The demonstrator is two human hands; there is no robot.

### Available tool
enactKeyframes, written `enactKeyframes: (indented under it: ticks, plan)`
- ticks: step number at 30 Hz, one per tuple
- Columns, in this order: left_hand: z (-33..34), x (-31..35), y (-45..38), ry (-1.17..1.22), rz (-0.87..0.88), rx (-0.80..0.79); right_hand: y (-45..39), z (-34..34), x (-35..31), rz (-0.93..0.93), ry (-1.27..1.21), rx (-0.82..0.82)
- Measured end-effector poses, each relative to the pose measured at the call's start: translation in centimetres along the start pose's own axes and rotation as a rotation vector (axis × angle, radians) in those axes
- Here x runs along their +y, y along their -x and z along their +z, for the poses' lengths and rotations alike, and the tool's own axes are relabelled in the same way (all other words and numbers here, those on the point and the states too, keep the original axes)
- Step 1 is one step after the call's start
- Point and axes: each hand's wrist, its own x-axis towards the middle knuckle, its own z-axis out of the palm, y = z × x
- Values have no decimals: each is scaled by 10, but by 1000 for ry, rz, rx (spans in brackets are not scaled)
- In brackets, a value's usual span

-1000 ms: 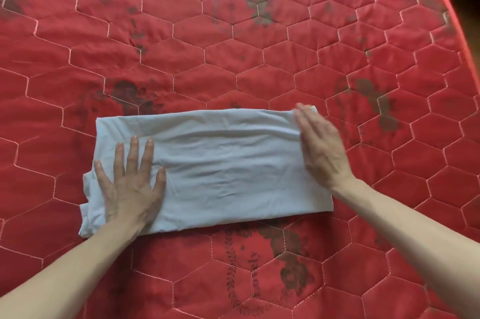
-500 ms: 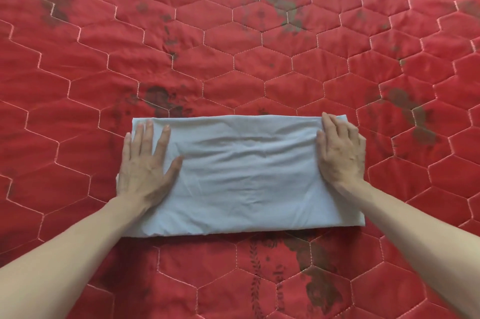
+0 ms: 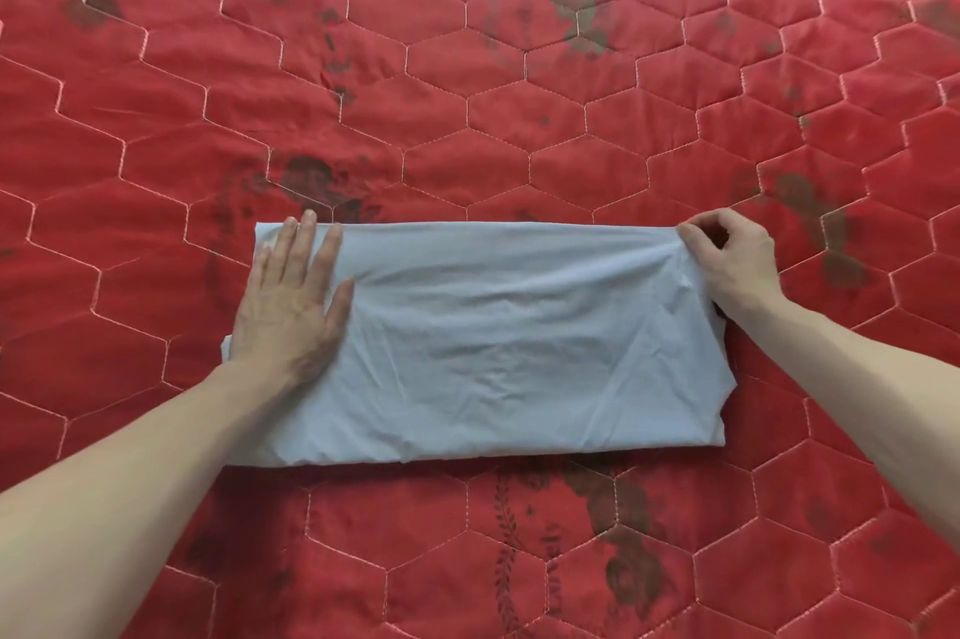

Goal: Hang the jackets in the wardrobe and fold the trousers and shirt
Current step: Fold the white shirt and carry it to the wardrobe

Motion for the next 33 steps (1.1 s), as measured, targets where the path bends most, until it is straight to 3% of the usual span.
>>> enactKeyframes:
  ticks: [3,6,8,10,11,13,17,20,23,28,33]
  plan:
    - [-1,3,0,-30,-6,-7,-3,4,-5,77,-19,63]
    - [-4,5,0,-60,-12,-25,6,12,-22,72,163,217]
    - [-9,10,1,-82,-36,-21,26,22,-39,-175,223,246]
    - [-10,19,7,-70,-71,36,54,36,-45,-463,214,84]
    - [-10,23,14,-40,-86,69,69,43,-40,-516,235,-17]
    - [-4,25,35,17,-100,104,93,50,-19,-427,327,-116]
    - [4,11,61,81,-139,96,105,39,24,-35,442,-33]
    - [-3,6,57,110,-154,57,99,32,26,39,427,-24]
    - [-9,10,57,86,-167,25,103,26,13,132,337,-39]
    - [-2,20,88,53,-293,111,135,17,-5,482,98,133]
    - [5,14,101,94,-390,48,130,2,-4,562,-75,2]
